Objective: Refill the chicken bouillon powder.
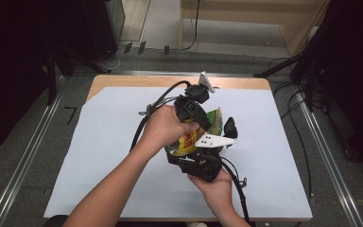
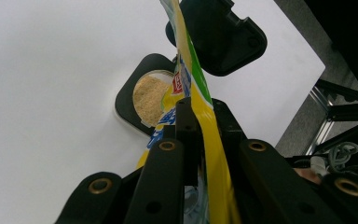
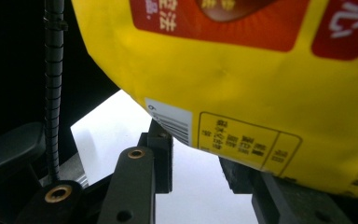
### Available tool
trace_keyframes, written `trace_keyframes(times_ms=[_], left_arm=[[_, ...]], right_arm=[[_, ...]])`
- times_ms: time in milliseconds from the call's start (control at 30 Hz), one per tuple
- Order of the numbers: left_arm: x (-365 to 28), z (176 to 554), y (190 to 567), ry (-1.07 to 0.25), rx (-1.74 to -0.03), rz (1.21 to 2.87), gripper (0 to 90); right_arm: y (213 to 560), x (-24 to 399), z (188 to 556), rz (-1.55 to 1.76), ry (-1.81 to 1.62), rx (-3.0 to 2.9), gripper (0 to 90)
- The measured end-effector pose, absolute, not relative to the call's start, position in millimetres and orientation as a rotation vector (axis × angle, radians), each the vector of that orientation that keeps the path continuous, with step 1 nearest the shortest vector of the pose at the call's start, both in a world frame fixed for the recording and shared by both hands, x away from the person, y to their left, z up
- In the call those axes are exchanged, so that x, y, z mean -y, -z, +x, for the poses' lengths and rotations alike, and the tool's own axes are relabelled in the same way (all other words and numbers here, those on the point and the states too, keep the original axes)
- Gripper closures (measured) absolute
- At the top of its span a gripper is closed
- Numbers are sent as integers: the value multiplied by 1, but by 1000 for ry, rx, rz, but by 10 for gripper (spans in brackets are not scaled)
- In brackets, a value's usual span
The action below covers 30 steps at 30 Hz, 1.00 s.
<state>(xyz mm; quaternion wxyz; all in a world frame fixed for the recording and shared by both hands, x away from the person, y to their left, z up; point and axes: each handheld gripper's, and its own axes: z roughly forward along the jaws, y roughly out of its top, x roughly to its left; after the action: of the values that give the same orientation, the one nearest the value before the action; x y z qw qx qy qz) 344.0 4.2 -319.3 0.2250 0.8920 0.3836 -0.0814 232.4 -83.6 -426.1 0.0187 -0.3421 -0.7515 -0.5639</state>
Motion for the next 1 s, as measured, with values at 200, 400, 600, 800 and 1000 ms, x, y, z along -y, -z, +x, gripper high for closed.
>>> trace_keyframes(times_ms=[200,400,600,800,1000], left_arm=[[-4,344,319,228,-1057,2459,849],[-4,344,320,227,-1057,2458,848],[-4,344,320,228,-1057,2458,847],[-4,343,320,230,-1059,2455,846],[-5,343,321,234,-1061,2451,846]], right_arm=[[426,84,232,-1063,1751,2334,696],[426,84,232,-1064,1750,2334,696],[426,83,232,-1066,1750,2333,696],[426,83,232,-1064,1751,2337,697],[426,83,232,-1066,1750,2339,698]])
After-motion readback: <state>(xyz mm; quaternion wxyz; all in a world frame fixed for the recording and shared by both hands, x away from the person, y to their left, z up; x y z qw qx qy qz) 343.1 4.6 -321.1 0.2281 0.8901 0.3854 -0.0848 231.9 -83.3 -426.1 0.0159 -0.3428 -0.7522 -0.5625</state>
